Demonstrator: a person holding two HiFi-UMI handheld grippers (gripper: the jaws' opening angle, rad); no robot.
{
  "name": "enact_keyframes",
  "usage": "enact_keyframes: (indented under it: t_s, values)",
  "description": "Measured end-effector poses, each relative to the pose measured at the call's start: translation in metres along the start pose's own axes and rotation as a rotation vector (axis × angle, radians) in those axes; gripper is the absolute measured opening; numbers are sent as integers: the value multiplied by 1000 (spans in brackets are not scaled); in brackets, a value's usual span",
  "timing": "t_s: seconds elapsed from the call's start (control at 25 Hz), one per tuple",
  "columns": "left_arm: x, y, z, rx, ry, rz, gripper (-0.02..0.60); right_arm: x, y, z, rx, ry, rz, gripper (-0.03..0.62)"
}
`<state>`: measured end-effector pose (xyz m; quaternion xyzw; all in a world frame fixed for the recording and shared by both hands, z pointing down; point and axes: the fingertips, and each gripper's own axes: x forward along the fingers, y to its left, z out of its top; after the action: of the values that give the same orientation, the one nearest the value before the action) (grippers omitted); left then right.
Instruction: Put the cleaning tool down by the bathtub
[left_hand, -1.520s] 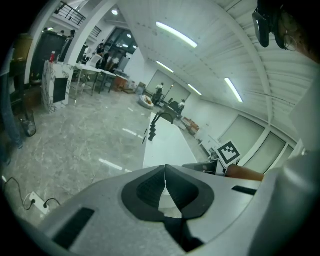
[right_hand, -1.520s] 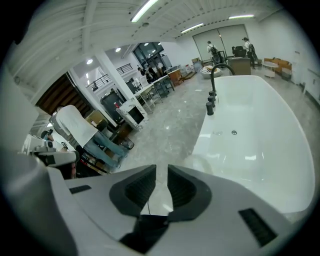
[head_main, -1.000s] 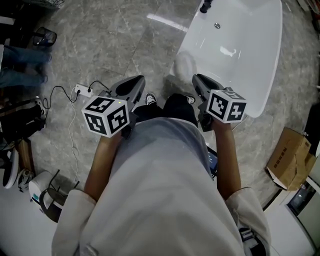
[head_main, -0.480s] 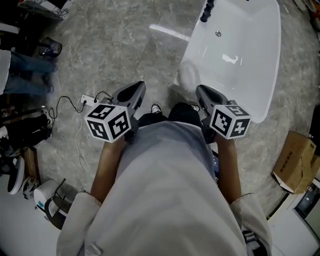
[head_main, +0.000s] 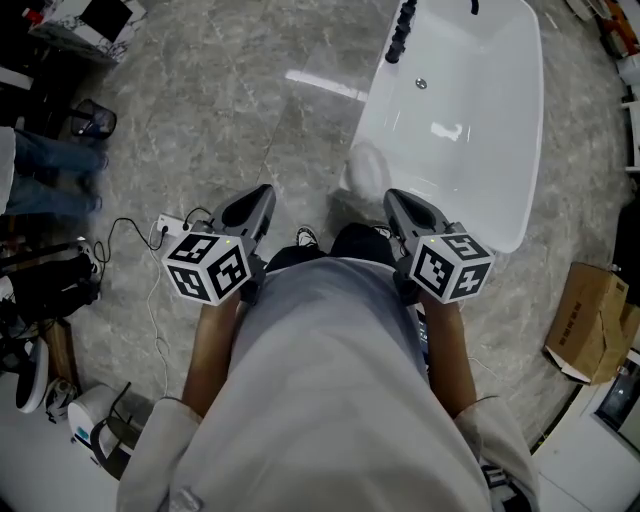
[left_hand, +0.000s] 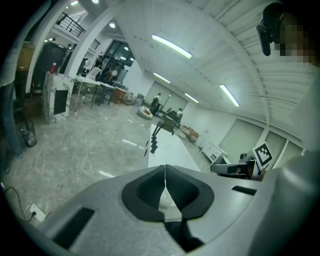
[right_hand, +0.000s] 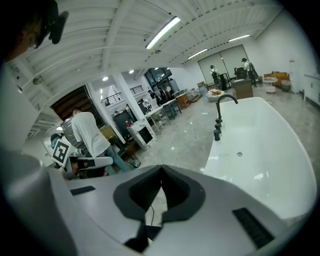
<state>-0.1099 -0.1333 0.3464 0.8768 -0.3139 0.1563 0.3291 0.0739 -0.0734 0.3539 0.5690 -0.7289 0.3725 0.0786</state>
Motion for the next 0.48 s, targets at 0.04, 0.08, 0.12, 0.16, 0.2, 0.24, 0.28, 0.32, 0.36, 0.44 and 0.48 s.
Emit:
enact_keyframes:
  t_s: [0.04, 0.08, 0.12, 0.16, 0.2, 0.24, 0.28, 0.32, 0.36, 0.44, 0.48]
  values:
    - [0, -1, 1, 3, 1, -2, 9, -2, 1, 1, -1, -1, -2, 12]
    - [-1, -1, 2, 7, 0, -5, 9, -3, 2, 2, -5, 0, -1, 11]
    - [-1, -2, 3, 12, 0, -8, 9, -4, 3, 3, -13, 3, 1, 11]
    - [-1, -1, 4, 16, -1, -10, 9, -4, 5, 2, -26, 9, 6, 11]
    - [-1, -1, 4, 19, -1, -11, 9, -3, 6, 1, -41, 16, 11, 11]
    - [-1, 0, 3, 21, 2, -11, 9, -2, 8, 0, -53, 22, 15, 11]
    - [-1, 1, 2, 22, 5, -11, 9, -2, 8, -1, -60, 26, 18, 11]
    - [-1, 2, 1, 21, 9, -10, 9, -3, 9, -1, -61, 27, 21, 11]
    - [-1, 2, 0, 21, 13, -10, 9, -3, 9, -1, -59, 26, 25, 11]
    - [-1, 2, -2, 21, 18, -12, 9, -4, 9, -1, -56, 25, 30, 11]
    - [-2, 2, -4, 22, 20, -14, 9, -4, 8, -2, -58, 26, 30, 11]
